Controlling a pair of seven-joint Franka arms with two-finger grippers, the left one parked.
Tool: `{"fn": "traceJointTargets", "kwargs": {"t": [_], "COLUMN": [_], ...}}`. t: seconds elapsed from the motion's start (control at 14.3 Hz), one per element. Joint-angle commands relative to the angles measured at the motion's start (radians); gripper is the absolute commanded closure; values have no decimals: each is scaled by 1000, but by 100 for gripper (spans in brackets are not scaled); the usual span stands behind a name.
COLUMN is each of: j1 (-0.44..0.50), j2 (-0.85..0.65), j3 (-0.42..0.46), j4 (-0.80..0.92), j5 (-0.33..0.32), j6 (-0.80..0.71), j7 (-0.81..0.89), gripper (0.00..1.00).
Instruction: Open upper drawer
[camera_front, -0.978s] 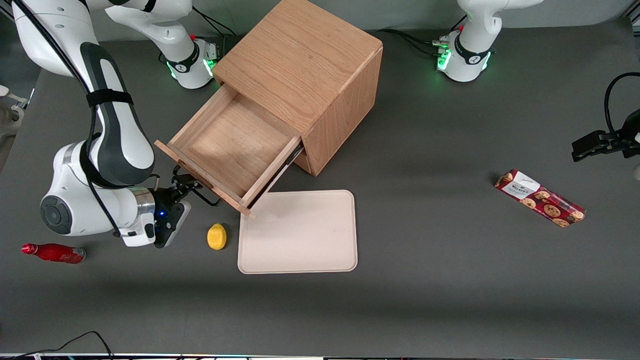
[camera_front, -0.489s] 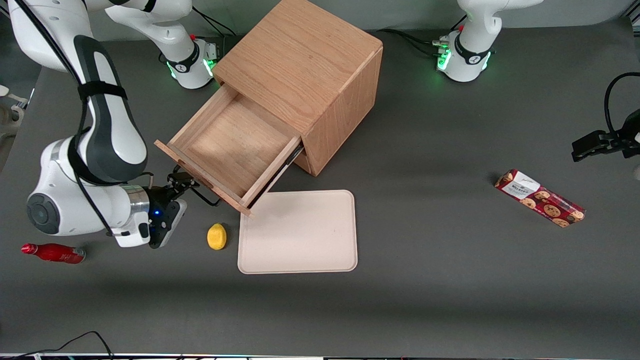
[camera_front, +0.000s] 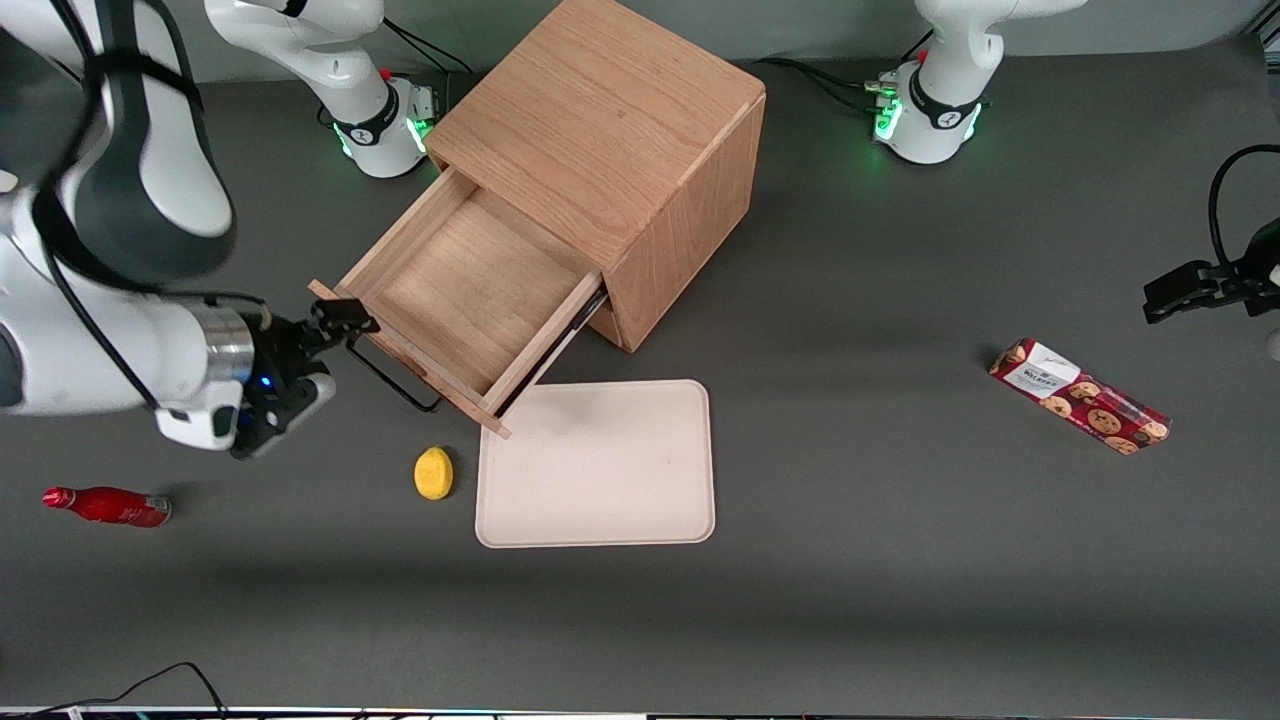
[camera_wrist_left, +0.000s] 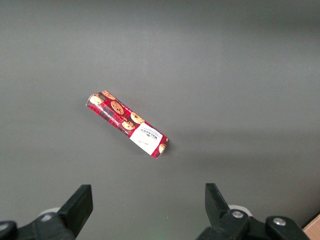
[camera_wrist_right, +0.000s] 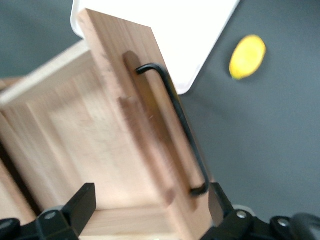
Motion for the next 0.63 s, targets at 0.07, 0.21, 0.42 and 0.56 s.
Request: {"fn": "traceJointTargets", "kwargs": {"t": [0.07,0.21,0.42,0.56], "j1": [12,15,6,1], "j2": [-186,-294,-402,-445], "j3": [41,44,28,-23], "j4": [-119,-213,-342,-373], "j5": [-111,-135,-176,-185], "j6": [8,55,79,80], "j7": [345,505,509,504], "gripper": [0,0,0,0]}}
